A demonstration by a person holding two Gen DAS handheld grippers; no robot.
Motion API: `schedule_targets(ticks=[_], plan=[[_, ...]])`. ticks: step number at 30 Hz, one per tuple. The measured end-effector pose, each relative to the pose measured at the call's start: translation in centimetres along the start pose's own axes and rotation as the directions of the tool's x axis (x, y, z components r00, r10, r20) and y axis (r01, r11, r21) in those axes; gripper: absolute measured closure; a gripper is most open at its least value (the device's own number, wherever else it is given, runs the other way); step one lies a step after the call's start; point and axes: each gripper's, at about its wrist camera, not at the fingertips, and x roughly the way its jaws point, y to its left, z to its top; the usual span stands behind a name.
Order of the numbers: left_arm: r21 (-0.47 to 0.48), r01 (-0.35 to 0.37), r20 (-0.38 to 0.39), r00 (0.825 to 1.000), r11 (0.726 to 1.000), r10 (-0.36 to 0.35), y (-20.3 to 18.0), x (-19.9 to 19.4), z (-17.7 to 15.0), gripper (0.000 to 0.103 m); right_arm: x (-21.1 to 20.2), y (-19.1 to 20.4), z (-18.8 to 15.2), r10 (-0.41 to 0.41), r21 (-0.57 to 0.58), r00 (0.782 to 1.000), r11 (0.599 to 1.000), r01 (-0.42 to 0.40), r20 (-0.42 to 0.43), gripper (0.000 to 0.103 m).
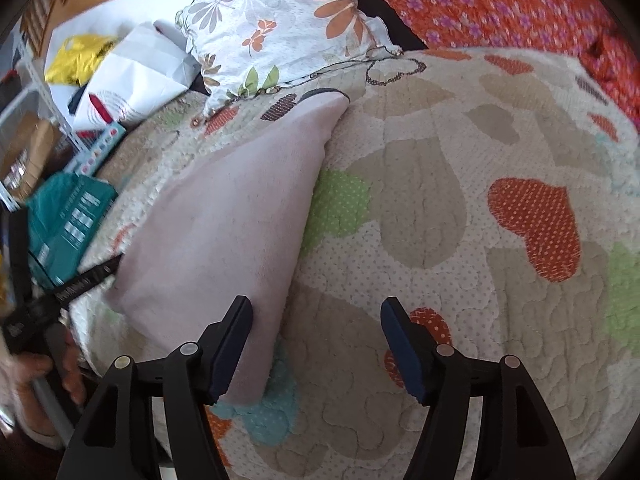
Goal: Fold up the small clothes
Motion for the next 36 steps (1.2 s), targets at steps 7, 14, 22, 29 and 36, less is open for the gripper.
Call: schedule_targets(ticks=[7,14,22,29,36], plan=[[-0.008,-0.018,0.126,0.992,1.000,0.019,0.4,-2.9,-0.3,0.023,-0.7,0.7,-1.0,-0.041,-0.018,0.999,0.999,0.041,-0.001,0.029],[-0.036,0.000,0.140,0.990,0.999,0.005,1.3,-3.9,-0.6,0.023,-1.8,1.1,-2.4,-0.072,-0.013,0.997,0.997,0.072,0.012,0.028],[-0.044,0.000,0.209,0.978,0.999,0.009,1.3,-5.9,-1.2,0.019,-2.7,1.7,-3.4,-0.141,-0.037,0.989,0.989,0.142,0.031,0.028],[-0.053,-0.012,0.439,0.898,0.999,0.034,1.4,-10.9,-2.3,0.000,-2.7,2.6,-4.3,-0.236,-0.104,0.971,0.965,0.239,0.045,0.027],[-0.006,0.053,0.499,0.866,0.999,-0.043,1.2,-12.6,-3.9,0.000,-2.7,3.8,-5.2,-0.357,-0.172,0.931,0.915,0.365,0.078,0.027]])
